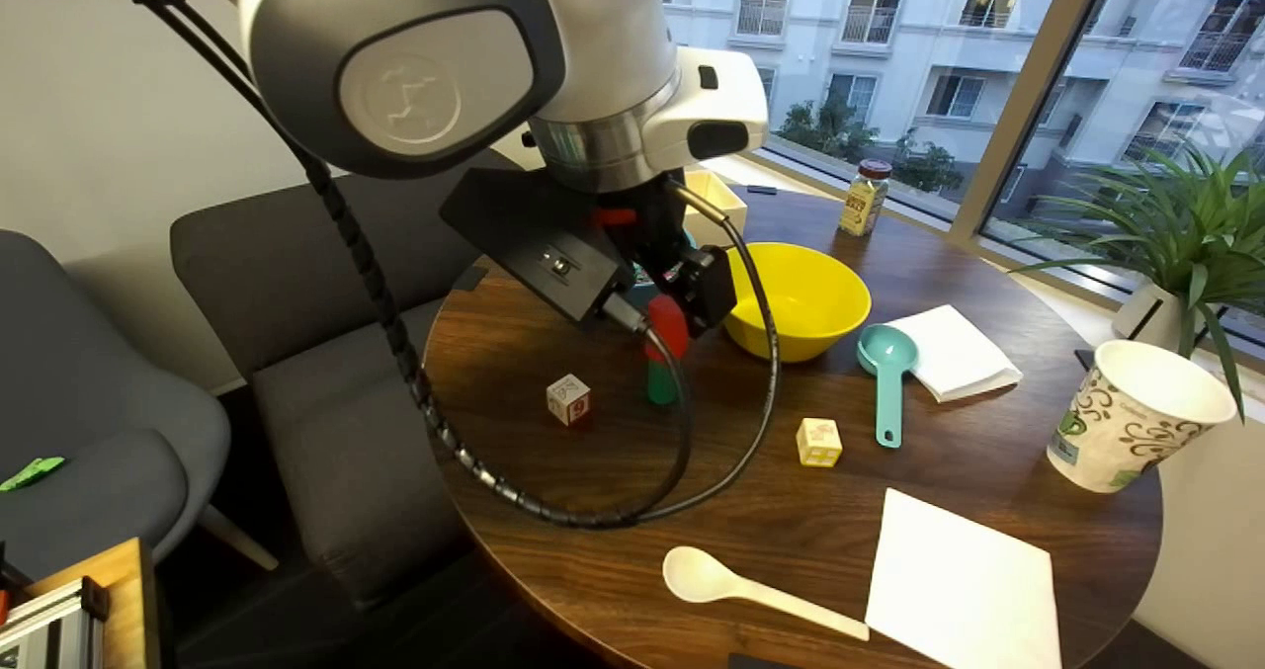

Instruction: Put the top most block on the table, then put the orange block on the white block, then put the green block on the orange block

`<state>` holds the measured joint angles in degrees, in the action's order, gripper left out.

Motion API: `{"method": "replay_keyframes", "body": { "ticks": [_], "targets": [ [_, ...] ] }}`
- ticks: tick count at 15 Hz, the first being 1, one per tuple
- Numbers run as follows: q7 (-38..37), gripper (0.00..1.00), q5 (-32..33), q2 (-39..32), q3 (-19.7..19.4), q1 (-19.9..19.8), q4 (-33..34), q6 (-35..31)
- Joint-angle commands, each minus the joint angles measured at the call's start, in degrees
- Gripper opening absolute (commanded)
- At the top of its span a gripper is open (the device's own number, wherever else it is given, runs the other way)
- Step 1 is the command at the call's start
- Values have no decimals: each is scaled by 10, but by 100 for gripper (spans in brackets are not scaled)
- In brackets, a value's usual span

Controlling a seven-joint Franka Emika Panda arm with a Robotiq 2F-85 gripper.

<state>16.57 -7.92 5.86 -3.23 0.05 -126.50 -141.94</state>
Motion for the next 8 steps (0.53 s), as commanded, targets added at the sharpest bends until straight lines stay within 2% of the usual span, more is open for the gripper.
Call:
{"method": "replay_keyframes", "body": {
  "ticks": [1, 2, 8],
  "targets": [
    [26, 72, -22, -20, -2, 2, 18, 3],
    [27, 71, -23, -23, -1, 1, 21, 2],
    [29, 24, -19, -37, 1, -3, 31, 2]
  ]
}}
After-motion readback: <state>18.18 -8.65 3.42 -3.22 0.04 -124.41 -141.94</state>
